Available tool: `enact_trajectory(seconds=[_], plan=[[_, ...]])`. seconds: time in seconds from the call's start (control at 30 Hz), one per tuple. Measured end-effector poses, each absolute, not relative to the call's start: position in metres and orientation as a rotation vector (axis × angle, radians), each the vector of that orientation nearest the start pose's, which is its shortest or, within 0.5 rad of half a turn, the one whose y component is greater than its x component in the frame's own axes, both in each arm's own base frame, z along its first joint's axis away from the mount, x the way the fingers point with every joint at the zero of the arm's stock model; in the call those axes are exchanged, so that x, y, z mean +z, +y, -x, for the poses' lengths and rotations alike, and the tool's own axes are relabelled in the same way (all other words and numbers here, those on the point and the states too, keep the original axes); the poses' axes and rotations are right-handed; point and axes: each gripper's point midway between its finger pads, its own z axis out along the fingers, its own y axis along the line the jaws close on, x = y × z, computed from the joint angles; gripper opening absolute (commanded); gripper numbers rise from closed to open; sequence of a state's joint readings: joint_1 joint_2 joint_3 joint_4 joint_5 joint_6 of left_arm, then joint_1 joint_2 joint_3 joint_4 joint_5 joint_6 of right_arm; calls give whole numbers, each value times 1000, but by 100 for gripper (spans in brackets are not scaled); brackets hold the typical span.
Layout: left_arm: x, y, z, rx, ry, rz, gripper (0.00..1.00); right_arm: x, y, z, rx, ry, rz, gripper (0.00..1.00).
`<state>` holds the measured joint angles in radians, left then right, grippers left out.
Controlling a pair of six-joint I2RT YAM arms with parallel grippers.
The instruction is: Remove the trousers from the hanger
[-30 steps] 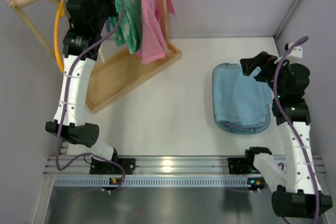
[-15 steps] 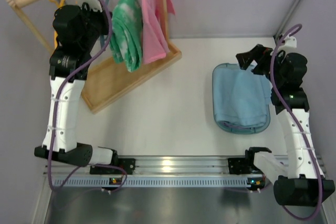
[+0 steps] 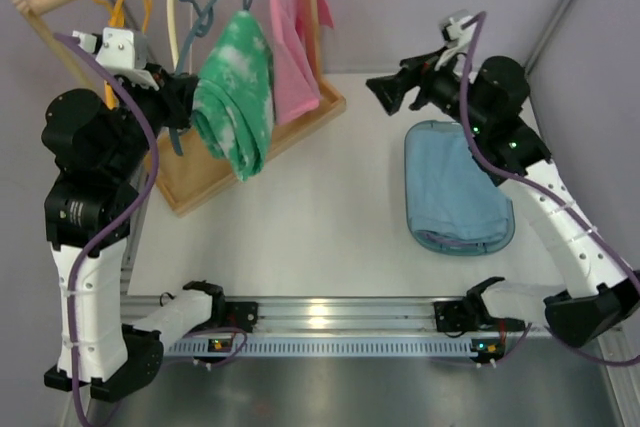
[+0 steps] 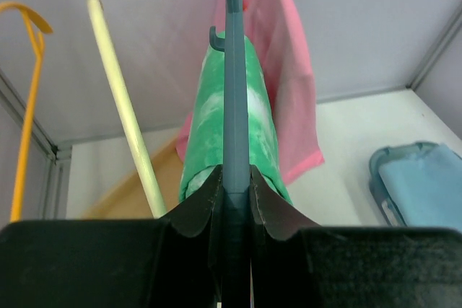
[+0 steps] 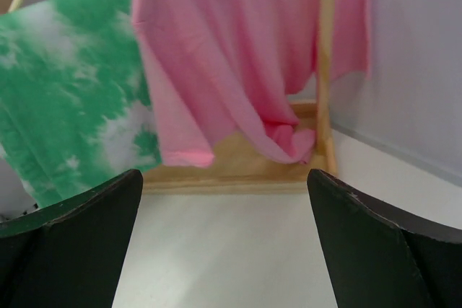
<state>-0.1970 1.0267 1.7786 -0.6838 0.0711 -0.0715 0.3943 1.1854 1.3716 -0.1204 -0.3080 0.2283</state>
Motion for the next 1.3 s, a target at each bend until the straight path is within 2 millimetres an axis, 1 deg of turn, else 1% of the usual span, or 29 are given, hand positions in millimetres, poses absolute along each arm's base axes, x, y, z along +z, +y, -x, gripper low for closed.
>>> enact_trajectory(seconds=[0.07, 0.17, 0.23, 0.3, 0.33, 0.4, 0.5, 0.53, 0.6, 0.67, 0.73, 0.87, 0.97, 1.03, 1.1, 1.2, 1.23, 1.3], plan=[[512, -70, -255, -288, 1541, -164, 0, 437, 244, -325, 749, 1485, 481, 99], [491, -69, -239, -296, 1597, -172, 0, 432, 281, -312, 768, 1472, 578, 100], [480, -67, -227, -298, 1622, -175, 0, 430, 295, -308, 771, 1467, 610, 99], [476, -68, -214, -312, 1628, -186, 0, 430, 301, -309, 759, 1472, 604, 99], [475, -69, -207, -323, 1628, -193, 0, 431, 302, -313, 746, 1477, 588, 99], [477, -72, -191, -358, 1610, -214, 0, 438, 297, -323, 702, 1494, 525, 99], [482, -76, -174, -395, 1578, -235, 0, 462, 286, -337, 648, 1492, 425, 99], [485, -76, -168, -404, 1560, -240, 0, 471, 282, -340, 636, 1484, 392, 99], [490, -75, -156, -415, 1531, -248, 0, 480, 274, -342, 619, 1481, 341, 99], [496, -76, -147, -426, 1506, -255, 0, 485, 267, -345, 595, 1484, 295, 99], [507, -78, -138, -449, 1475, -269, 0, 483, 258, -349, 562, 1502, 253, 99], [528, -84, -122, -496, 1414, -302, 0, 471, 242, -358, 508, 1555, 189, 99], [543, -89, -115, -529, 1374, -326, 0, 468, 228, -366, 476, 1571, 144, 99], [551, -96, -115, -571, 1362, -342, 0, 467, 217, -372, 452, 1577, 118, 99], [555, -106, -125, -621, 1368, -359, 0, 465, 206, -375, 427, 1587, 100, 99], [557, -125, -160, -711, 1404, -366, 0, 464, 182, -375, 374, 1603, 69, 99], [555, -132, -176, -737, 1422, -363, 0, 466, 171, -373, 349, 1602, 59, 99], [549, -144, -211, -785, 1465, -345, 0, 473, 157, -366, 317, 1590, 51, 99]])
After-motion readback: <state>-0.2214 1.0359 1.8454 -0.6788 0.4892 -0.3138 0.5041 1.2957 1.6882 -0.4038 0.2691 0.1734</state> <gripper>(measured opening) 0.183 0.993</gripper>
